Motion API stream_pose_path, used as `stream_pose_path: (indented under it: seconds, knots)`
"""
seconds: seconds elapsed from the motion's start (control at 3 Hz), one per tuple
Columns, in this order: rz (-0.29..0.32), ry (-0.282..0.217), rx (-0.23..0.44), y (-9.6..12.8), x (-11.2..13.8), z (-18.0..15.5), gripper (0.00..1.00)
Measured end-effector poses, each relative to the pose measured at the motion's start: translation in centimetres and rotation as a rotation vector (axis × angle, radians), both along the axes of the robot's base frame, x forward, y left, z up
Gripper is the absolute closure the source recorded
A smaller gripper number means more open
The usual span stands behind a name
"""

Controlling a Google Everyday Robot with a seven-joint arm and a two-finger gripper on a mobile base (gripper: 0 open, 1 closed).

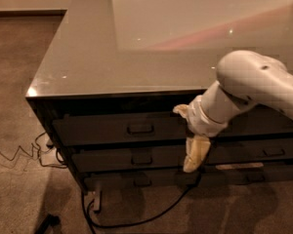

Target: Open top drawer

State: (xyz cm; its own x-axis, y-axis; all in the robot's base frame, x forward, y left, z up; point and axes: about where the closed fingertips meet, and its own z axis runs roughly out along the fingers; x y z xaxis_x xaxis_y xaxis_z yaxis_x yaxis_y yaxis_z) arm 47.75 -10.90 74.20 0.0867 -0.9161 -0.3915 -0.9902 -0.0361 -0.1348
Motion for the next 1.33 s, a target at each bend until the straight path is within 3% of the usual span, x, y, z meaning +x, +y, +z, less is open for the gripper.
stream_pose_path:
  seconds: [0.67, 1.0, 1.33]
  knots:
    - [-0.013, 0.028, 0.007, 2.7, 5.7, -2.5, 0.0]
    - [-0.025, 0.062, 0.02, 3.1, 6.3, -4.5, 0.0]
    - [-0.099, 0.096, 0.032, 2.4, 7.4, -6.1, 0.0]
